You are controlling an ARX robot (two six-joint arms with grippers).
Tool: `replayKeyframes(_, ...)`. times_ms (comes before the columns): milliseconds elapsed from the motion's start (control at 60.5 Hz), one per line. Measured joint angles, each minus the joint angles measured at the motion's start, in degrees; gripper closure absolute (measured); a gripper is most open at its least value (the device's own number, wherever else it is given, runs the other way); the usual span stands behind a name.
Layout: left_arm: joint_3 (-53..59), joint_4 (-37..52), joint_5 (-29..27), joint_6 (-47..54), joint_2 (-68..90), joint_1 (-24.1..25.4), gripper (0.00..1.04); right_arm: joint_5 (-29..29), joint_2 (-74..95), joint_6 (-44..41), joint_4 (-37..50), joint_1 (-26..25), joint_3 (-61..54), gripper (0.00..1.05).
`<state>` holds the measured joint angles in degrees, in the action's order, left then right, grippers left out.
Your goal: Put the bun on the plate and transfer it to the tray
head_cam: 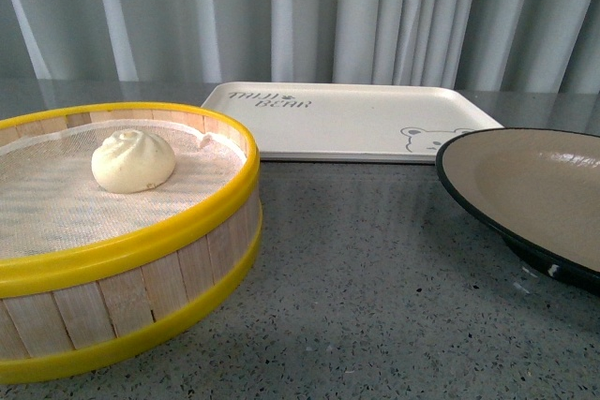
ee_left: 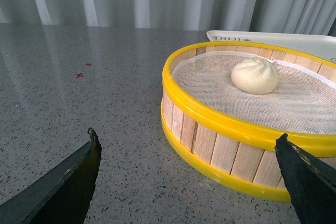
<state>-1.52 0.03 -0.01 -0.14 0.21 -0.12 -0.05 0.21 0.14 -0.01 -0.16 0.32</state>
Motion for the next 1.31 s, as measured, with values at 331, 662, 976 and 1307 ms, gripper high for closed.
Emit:
replayKeyframes(331, 0.0, 0.0, 0.0, 0.0, 0.0, 0.0, 0.07, 0.0, 0.0, 0.0, 0.0, 0.0, 0.0, 0.09)
replayKeyframes(662, 0.0, 0.0, 0.0, 0.0, 0.0, 0.0, 0.07, 0.0, 0.0, 0.0, 0.0, 0.0, 0.0, 0.09)
replayKeyframes(976, 0.0, 0.0, 0.0, 0.0, 0.0, 0.0, 0.07, 0.0, 0.0, 0.0, 0.0, 0.0, 0.0, 0.09)
replayKeyframes(1307, -2.64, -8.2, -21.4, -14.49, 6.16, -5.88, 0.07, 0.02, 0.0, 0.0, 0.0, 0.0, 0.0, 0.09)
